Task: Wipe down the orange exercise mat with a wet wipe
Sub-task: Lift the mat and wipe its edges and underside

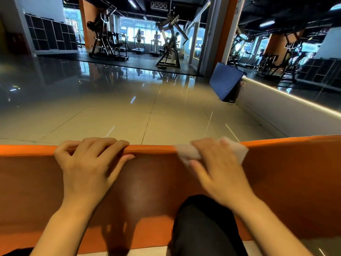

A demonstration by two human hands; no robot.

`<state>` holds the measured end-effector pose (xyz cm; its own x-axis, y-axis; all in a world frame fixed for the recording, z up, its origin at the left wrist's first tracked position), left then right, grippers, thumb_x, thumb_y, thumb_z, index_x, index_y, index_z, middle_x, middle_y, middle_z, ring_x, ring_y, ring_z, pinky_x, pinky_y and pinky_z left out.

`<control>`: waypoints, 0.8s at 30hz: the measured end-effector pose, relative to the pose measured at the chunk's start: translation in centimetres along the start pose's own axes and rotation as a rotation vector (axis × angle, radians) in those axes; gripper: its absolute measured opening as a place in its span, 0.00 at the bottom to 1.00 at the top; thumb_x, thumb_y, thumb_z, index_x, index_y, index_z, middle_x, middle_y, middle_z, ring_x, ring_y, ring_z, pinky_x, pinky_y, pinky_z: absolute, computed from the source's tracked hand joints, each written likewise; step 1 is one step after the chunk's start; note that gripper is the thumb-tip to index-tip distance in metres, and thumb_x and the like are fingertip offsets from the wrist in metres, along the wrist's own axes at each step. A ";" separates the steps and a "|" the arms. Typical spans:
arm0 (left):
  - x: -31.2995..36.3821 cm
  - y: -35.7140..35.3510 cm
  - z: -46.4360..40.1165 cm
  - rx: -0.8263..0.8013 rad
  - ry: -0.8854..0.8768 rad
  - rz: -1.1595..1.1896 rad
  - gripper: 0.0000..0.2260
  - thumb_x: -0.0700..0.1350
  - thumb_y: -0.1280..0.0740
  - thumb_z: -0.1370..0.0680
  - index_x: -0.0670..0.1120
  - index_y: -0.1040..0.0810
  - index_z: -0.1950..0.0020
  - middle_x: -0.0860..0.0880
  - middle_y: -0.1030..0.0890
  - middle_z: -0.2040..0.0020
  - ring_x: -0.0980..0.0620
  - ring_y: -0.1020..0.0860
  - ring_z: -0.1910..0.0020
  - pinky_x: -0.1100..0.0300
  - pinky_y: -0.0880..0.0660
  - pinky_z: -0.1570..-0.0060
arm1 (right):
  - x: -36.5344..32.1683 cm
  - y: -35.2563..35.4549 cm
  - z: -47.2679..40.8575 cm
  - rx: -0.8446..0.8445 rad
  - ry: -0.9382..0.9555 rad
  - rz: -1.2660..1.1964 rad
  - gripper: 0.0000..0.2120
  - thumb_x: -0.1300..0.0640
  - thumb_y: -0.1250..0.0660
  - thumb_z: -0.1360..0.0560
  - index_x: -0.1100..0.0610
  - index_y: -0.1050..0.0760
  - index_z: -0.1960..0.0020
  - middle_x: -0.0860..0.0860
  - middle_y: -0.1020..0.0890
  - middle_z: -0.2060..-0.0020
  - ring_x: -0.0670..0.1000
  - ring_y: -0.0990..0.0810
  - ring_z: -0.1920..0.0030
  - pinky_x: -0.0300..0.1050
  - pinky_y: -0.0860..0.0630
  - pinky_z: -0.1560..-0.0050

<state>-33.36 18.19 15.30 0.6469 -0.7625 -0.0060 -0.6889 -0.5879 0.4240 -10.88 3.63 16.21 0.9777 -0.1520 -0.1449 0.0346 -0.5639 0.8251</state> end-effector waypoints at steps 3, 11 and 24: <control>0.0 0.0 -0.1 0.019 0.017 0.012 0.11 0.55 0.32 0.22 0.50 0.15 0.48 0.50 0.16 0.53 0.49 0.22 0.51 0.47 0.40 0.48 | 7.6 2.6 1.5 0.010 -0.140 0.198 0.21 0.43 0.44 0.26 0.54 0.25 0.41 0.53 0.21 0.46 0.58 0.24 0.44 0.52 0.37 0.36; -2.6 -0.4 -1.5 0.036 0.236 0.024 0.08 0.48 0.33 0.24 0.49 0.16 0.49 0.48 0.17 0.51 0.45 0.23 0.49 0.46 0.42 0.38 | 7.4 1.0 -3.2 0.251 -0.234 0.098 0.11 0.50 0.32 0.25 0.57 0.20 0.51 0.53 0.18 0.57 0.56 0.21 0.54 0.49 0.33 0.51; -0.8 -1.6 -1.4 -0.191 -0.025 0.066 0.16 0.53 0.39 0.22 0.49 0.18 0.41 0.49 0.18 0.49 0.49 0.23 0.47 0.37 0.45 0.30 | -6.3 -3.8 -4.7 0.162 0.156 -0.053 0.16 0.54 0.38 0.29 0.54 0.24 0.42 0.49 0.19 0.48 0.52 0.24 0.46 0.48 0.39 0.34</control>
<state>-32.36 20.10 15.87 0.5926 -0.8055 0.0057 -0.6531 -0.4763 0.5887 -16.25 10.56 16.52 0.9960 0.0015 -0.0891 0.0653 -0.6922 0.7187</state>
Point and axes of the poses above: each hand's wrist, its own z-axis away from the middle knuckle, its own y-axis out of the back of the hand, x = y × z, the point moved 2 cm from there along -z, towards the middle knuckle
